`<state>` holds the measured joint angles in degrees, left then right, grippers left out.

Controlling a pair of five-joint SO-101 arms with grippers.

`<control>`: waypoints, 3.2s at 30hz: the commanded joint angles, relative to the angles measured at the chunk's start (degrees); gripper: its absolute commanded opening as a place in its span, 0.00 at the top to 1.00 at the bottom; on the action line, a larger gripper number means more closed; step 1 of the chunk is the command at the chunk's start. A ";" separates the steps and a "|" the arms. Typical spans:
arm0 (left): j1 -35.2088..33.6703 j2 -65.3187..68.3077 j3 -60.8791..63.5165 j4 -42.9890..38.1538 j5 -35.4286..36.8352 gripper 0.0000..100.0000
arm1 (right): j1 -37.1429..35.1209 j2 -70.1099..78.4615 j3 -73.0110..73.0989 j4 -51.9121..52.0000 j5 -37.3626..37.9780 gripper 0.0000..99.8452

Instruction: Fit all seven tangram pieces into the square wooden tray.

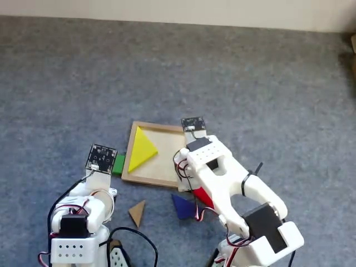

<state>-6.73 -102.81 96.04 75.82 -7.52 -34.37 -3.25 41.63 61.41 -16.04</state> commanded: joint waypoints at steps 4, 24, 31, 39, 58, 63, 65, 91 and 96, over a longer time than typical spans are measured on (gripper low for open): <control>-0.75 -2.07 1.19 0.26 -0.18 0.99 | -1.10 -0.40 1.01 1.98 5.01 0.63; -0.75 -2.07 1.19 0.26 -0.18 0.99 | -4.62 -0.40 1.36 5.32 10.02 0.63; -0.75 -2.07 1.19 0.26 -0.18 0.99 | -4.53 -0.40 1.36 6.90 10.46 0.63; -0.75 -2.07 1.19 0.26 -0.18 0.99 | -4.44 -0.31 1.36 6.99 10.46 0.63; -0.75 -2.07 1.19 0.26 -0.18 0.99 | 1.19 -0.84 1.27 6.99 14.86 0.81; -0.75 -2.07 1.19 0.26 -0.18 0.99 | 1.19 -3.21 1.36 7.16 14.86 0.82; -0.75 -2.07 1.19 0.26 -0.18 0.99 | 1.19 -5.85 1.36 8.84 14.95 0.82; -0.75 -2.07 1.19 0.26 -0.18 0.99 | 17.27 -16.13 6.46 8.92 25.32 0.82; -0.75 -2.07 1.19 0.26 -0.18 0.99 | 11.91 -18.77 6.02 9.01 18.64 0.81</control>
<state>-6.73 -102.81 96.04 75.82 -7.52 -18.02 -17.23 48.48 69.76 7.34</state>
